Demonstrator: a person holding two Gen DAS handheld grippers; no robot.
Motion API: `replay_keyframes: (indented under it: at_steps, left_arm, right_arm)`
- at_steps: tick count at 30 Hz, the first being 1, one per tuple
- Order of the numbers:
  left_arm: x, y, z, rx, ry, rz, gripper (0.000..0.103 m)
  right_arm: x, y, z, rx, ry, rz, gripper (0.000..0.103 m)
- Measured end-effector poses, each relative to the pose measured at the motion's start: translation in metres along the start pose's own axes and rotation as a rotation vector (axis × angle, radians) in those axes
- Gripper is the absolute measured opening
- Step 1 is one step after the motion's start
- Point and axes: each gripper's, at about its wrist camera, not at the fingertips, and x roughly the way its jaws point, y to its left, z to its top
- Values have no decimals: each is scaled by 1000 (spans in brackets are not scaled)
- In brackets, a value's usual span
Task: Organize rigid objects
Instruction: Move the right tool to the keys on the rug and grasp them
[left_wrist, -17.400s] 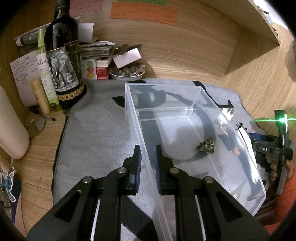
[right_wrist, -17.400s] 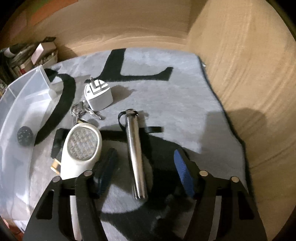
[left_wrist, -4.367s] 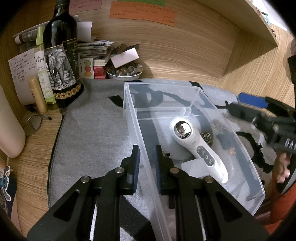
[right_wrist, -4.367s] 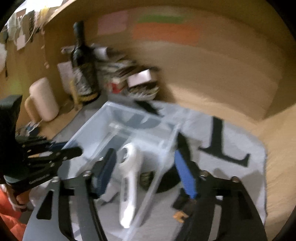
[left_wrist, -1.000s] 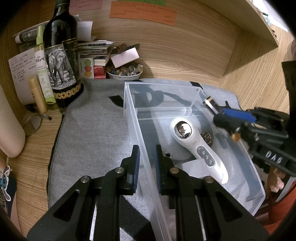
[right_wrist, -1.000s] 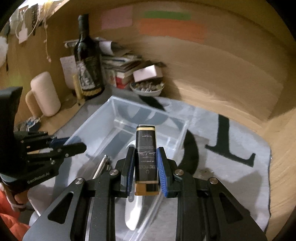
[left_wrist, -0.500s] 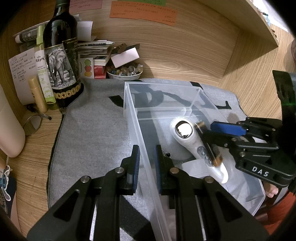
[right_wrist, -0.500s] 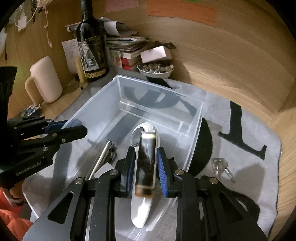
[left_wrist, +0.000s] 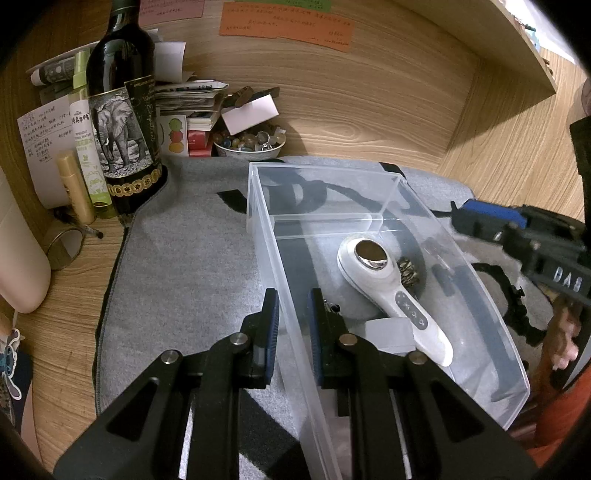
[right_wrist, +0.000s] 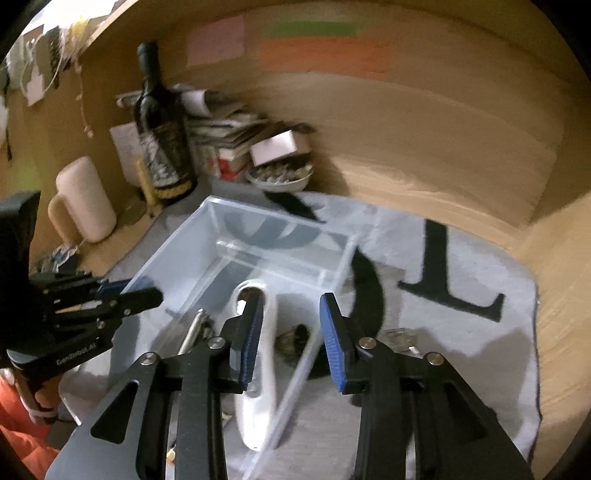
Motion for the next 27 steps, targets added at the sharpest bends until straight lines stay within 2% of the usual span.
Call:
replay_keyframes:
  at_steps: [2,7,15,20,27]
  left_arm:
    - [0,0,0,0,0,0,14]
    - [0,0,0,-1,0,0,14]
    - [0,0,0,0,0,1,14]
    - [0,0,0,-1,0,1,14]
    - [0,0,0,-1,-1,1,14]
  right_arm:
    - [-5,-9,1,21,-15,-22,30]
    - [-12,-37,-2,84,-24,-97,38]
    - [2,-86,-17,193,49,-196,39]
    - [25,-101,-31,232,129,-196,39]
    - [51,-98,-43,210,216,-177,39]
